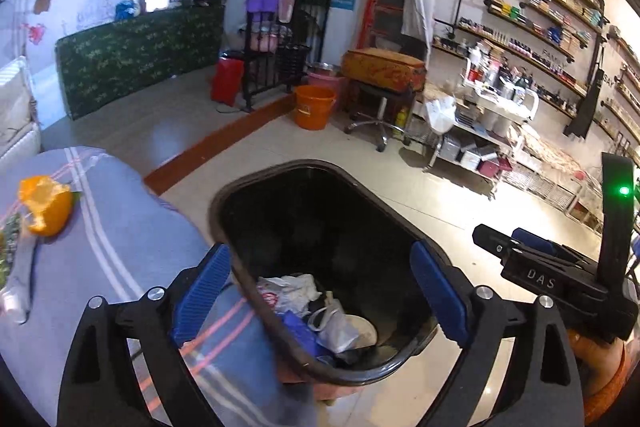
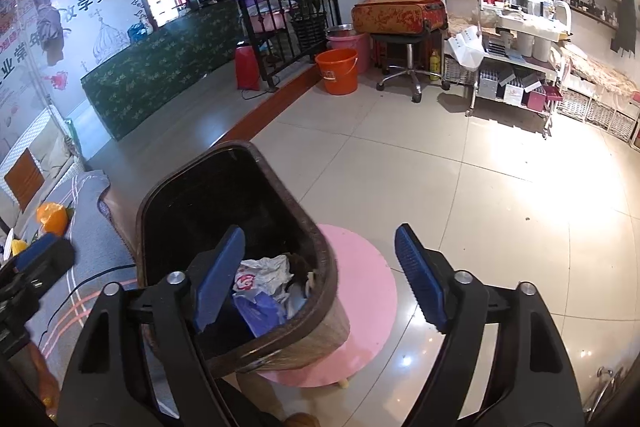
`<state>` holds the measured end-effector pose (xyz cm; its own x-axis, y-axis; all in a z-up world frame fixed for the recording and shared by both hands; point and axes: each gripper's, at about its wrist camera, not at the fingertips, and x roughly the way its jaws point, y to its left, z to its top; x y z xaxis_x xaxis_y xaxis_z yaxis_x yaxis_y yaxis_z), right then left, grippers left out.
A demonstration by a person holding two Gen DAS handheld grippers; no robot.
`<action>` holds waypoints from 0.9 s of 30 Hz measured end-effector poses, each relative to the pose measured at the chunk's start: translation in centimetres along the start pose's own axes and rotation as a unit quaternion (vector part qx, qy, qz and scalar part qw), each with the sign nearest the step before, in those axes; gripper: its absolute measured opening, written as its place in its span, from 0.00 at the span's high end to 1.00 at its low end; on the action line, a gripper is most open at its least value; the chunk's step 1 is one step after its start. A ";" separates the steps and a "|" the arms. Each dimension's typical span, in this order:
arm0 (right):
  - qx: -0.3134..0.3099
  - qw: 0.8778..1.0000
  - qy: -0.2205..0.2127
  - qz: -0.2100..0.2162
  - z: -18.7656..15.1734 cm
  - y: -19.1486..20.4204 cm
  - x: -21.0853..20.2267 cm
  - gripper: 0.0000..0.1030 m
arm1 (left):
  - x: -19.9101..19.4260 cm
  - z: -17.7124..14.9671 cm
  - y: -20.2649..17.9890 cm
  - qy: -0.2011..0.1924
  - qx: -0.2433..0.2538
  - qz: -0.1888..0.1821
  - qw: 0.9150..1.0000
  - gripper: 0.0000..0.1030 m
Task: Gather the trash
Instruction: 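Return both tools to the bed and close the right tool on the green carton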
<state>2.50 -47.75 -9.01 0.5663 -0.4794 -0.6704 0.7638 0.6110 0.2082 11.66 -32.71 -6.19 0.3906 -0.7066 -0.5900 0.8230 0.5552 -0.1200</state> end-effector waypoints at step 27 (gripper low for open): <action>-0.196 0.941 0.098 0.256 -6.8 27.2 -1.0 0.22 | -14.1 -7.8 19.1 0.017 -0.145 0.300 0.943 0.05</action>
<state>20.65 -26.36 -7.52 0.7321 0.0427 -0.6799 0.2110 0.9347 0.2859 18.71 -8.73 -6.38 0.7326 -0.2159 -0.6455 0.3095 0.9503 0.0333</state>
